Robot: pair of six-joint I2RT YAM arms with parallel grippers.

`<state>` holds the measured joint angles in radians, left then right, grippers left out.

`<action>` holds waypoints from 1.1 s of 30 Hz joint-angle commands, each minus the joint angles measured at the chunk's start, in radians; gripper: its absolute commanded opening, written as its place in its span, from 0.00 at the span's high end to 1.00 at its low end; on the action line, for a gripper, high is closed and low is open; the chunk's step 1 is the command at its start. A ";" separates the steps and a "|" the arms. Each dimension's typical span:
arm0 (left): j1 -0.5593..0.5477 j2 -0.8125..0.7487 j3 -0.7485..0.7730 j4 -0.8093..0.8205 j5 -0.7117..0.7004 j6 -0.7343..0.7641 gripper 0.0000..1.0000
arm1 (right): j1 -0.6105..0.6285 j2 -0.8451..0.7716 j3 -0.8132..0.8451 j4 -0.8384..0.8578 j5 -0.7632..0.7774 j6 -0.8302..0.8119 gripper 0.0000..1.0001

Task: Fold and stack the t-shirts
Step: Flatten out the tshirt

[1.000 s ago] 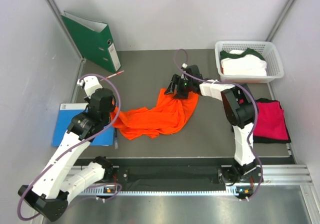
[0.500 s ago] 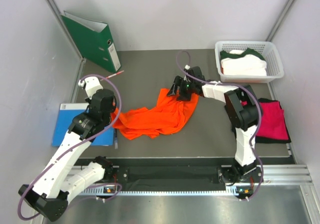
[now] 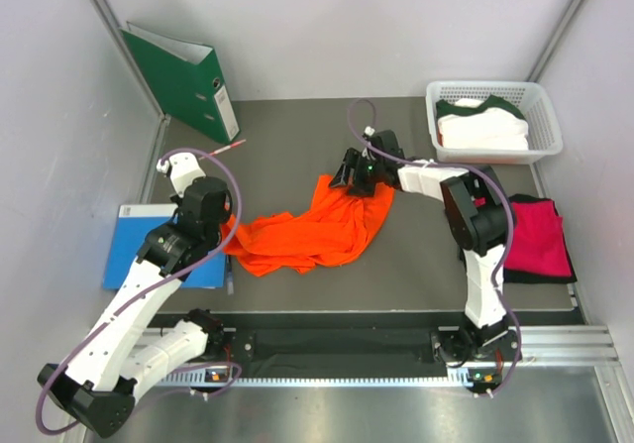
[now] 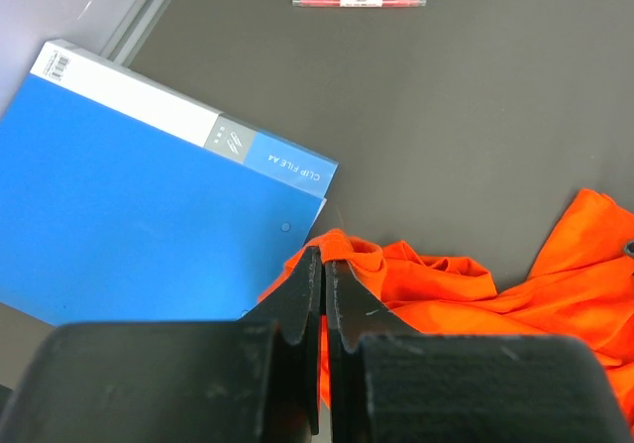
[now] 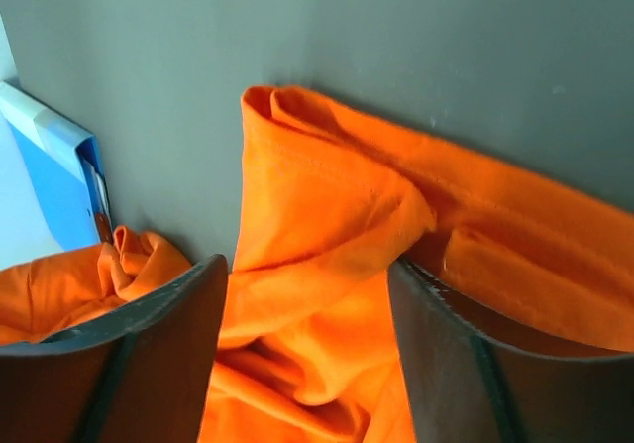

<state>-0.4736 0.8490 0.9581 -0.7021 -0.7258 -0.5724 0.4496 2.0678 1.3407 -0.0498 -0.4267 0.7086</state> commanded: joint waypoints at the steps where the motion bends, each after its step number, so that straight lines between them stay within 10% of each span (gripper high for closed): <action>1: 0.004 0.004 -0.005 0.049 -0.009 -0.001 1.00 | 0.008 0.051 0.057 0.042 -0.001 0.008 0.37; 8: 0.003 0.010 0.001 0.046 -0.007 0.002 1.00 | 0.008 0.112 0.121 0.024 0.026 0.022 0.97; 33: 0.006 0.042 0.183 0.150 -0.015 0.132 1.00 | -0.077 -0.722 -0.078 -0.064 0.502 -0.256 1.00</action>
<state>-0.4721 0.8921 1.0691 -0.6548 -0.7464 -0.4835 0.3817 1.4666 1.2926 -0.0696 -0.0242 0.5209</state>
